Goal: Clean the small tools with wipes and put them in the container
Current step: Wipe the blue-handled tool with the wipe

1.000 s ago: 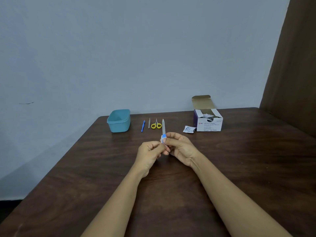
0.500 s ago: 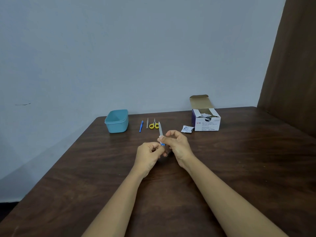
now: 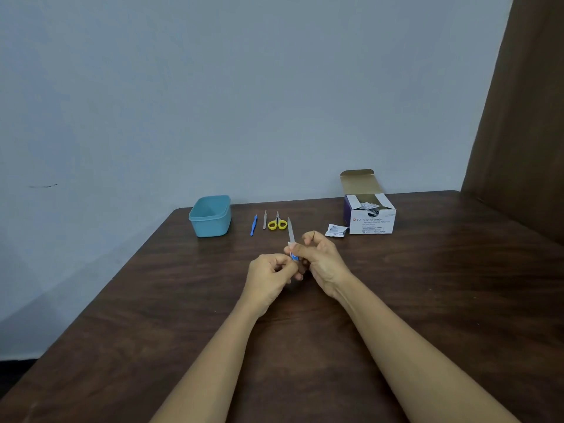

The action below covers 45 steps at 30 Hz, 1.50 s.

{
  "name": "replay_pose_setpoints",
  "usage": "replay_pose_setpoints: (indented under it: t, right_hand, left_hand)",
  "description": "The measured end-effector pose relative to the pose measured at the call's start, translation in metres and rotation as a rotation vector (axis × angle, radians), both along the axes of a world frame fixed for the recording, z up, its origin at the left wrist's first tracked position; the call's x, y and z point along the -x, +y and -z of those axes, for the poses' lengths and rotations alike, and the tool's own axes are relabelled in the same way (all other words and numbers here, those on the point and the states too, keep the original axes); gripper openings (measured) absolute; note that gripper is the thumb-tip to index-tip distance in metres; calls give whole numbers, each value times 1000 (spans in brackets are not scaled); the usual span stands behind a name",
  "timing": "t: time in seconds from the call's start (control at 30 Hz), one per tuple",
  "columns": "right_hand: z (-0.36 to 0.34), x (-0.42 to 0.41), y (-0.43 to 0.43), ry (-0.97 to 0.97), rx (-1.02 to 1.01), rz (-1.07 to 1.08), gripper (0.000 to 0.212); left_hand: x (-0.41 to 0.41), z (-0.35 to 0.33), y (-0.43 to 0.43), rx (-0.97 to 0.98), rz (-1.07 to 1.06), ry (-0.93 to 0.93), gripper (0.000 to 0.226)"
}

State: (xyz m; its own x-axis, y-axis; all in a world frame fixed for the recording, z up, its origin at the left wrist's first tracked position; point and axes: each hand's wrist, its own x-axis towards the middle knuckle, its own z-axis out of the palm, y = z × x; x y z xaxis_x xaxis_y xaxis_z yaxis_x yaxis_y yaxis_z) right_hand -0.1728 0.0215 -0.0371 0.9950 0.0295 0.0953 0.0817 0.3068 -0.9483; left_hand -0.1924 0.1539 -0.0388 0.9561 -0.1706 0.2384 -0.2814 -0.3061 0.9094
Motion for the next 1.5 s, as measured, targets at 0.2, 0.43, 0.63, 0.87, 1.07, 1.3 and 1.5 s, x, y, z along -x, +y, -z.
replay_pose_setpoints:
  t: [0.2,0.43,0.63,0.87,1.07,1.3,1.5]
  right_hand:
    - [-2,0,-3,-2,-71,-15,40]
    - [-4,6,0,10,6,-142,46]
    - [-5,8,4,-33,32,-207,46]
    - [-5,8,2,-37,94,-284,41]
    - [-7,11,-1,-29,110,-332,39]
    - [-3,11,1,-15,119,-264,40]
    - [-3,11,3,-20,64,-186,37]
  left_hand:
    - [-6,-2,0,396,-269,120,26]
    - [-9,-4,13,599,63,201,32]
    - [-11,-5,12,648,47,174,9]
    - [-14,-5,15,743,21,243,16]
    - [-16,-6,18,814,-16,263,32]
    - [-13,-5,18,738,-6,239,25]
    - [-11,-2,13,639,63,166,13]
